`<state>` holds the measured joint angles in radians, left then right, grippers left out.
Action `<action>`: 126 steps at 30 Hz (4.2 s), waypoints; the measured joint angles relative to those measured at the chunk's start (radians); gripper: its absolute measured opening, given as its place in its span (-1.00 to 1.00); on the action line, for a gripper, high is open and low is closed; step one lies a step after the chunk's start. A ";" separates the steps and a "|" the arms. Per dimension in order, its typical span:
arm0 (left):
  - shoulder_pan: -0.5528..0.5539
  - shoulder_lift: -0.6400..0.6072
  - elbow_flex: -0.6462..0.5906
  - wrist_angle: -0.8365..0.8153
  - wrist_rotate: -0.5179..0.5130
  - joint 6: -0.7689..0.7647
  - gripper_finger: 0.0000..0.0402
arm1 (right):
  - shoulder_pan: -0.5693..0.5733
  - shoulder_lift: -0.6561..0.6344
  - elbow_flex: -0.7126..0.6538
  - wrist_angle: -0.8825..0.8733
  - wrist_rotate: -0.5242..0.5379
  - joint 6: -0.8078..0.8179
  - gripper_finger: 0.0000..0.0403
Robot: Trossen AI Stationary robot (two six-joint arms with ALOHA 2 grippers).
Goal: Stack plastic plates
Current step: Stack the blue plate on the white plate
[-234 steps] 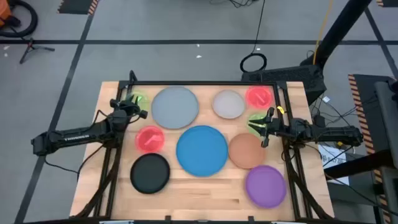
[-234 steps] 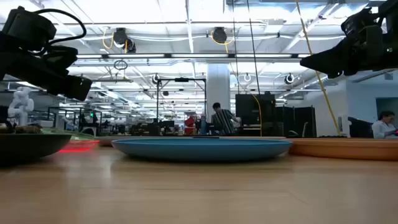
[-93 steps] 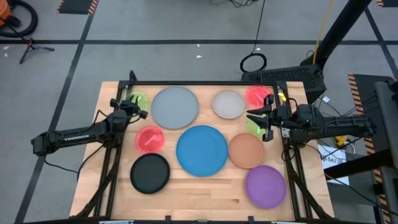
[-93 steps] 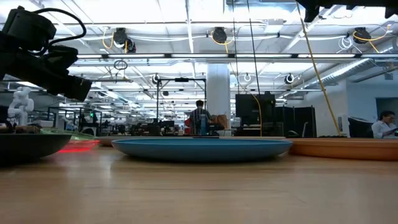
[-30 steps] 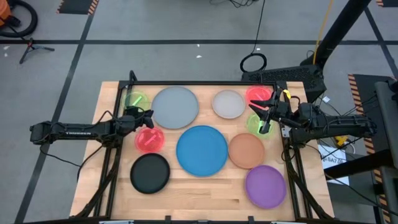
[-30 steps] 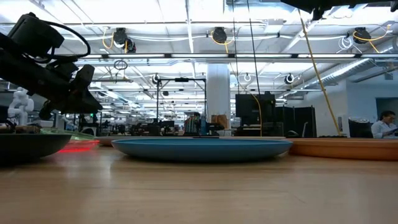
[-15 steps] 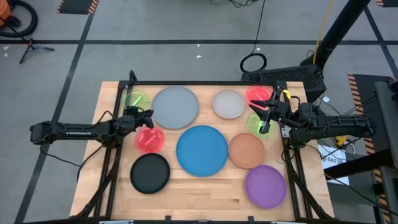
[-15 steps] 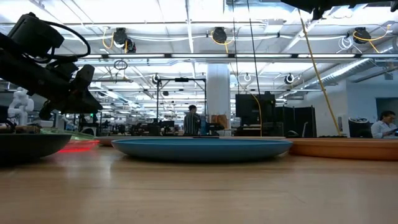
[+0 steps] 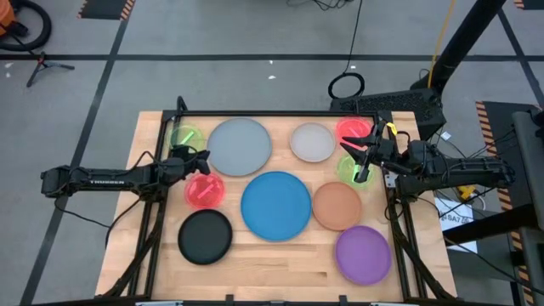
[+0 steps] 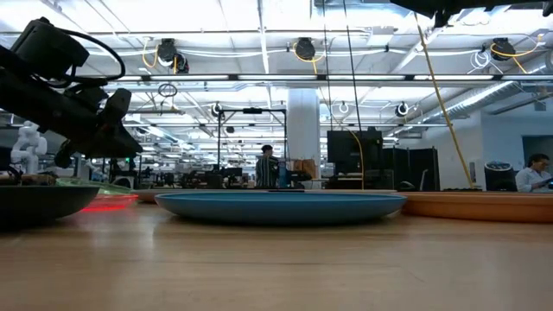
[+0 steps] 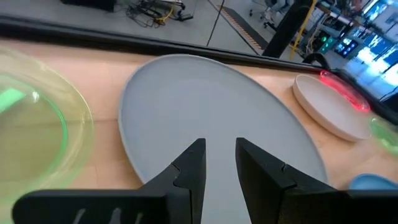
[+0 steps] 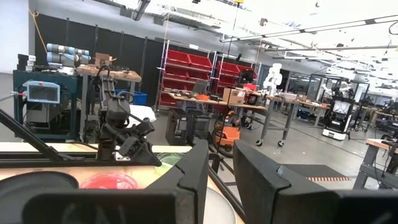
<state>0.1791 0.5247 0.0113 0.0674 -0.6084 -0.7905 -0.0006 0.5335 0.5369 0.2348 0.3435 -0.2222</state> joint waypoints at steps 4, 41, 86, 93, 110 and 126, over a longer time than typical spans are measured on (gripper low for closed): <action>-0.027 0.001 -0.002 0.130 0.253 -0.048 -0.54 | 0.000 0.000 0.000 0.000 0.000 0.000 -0.66; -0.482 0.859 0.780 -0.482 0.368 -0.437 -0.54 | 0.000 0.000 0.000 0.027 -0.004 -0.022 -0.66; -0.432 0.914 0.808 -0.567 0.327 -0.423 -0.95 | 0.000 0.000 0.000 0.023 -0.005 -0.025 -0.66; -0.419 0.914 0.808 -0.565 0.323 -0.423 -0.63 | 0.000 0.000 0.000 0.022 -0.005 -0.026 -0.66; -0.334 1.030 0.808 -0.507 0.298 -0.388 0.01 | 0.000 0.005 0.000 0.020 -0.005 -0.032 -0.66; -0.338 1.162 0.817 -0.382 0.265 -0.365 0.01 | 0.000 0.013 0.000 0.019 -0.002 -0.052 -0.66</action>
<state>-0.1591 1.6867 0.8280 -0.3143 -0.3433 -1.1556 -0.0006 0.5463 0.5365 0.2536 0.3416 -0.2746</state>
